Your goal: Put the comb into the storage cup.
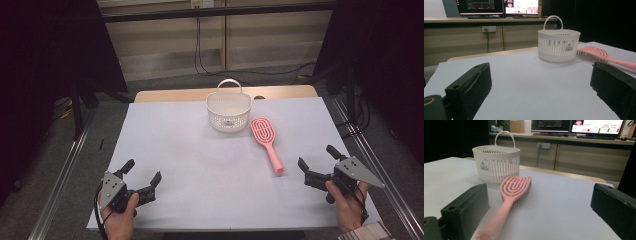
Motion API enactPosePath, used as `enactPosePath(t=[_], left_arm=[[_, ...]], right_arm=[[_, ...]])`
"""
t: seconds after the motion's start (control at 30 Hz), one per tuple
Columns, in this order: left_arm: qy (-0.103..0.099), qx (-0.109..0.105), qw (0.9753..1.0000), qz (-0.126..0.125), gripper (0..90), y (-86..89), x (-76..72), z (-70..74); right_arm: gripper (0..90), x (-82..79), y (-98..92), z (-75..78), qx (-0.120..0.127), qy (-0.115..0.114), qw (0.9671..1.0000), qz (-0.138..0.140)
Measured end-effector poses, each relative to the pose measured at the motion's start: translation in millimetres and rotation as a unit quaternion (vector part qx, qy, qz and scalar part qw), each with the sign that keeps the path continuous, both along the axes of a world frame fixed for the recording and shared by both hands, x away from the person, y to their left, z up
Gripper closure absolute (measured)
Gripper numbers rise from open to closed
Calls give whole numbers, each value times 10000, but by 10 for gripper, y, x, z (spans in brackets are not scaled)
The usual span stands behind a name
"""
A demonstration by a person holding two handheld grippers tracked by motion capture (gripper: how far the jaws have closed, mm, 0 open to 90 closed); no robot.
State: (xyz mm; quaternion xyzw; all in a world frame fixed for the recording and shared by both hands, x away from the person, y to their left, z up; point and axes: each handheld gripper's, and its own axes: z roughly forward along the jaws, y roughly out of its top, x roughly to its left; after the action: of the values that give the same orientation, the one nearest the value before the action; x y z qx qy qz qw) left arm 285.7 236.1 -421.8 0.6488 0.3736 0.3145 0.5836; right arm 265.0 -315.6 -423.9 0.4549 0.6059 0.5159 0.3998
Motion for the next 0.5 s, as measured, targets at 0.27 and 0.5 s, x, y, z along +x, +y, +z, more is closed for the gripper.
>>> enactPosePath(t=[0.27, 0.5], left_arm=[[9, -116, 9999, 56, 38, 2, -2, 9], [-22, -34, 10000, 7, 38, -24, -39, 15]], right_arm=[[9, 21, 12, -14, -66, 46, 9999, 111], [6, 20, 21, -4, -25, -46, 9997, 248]])
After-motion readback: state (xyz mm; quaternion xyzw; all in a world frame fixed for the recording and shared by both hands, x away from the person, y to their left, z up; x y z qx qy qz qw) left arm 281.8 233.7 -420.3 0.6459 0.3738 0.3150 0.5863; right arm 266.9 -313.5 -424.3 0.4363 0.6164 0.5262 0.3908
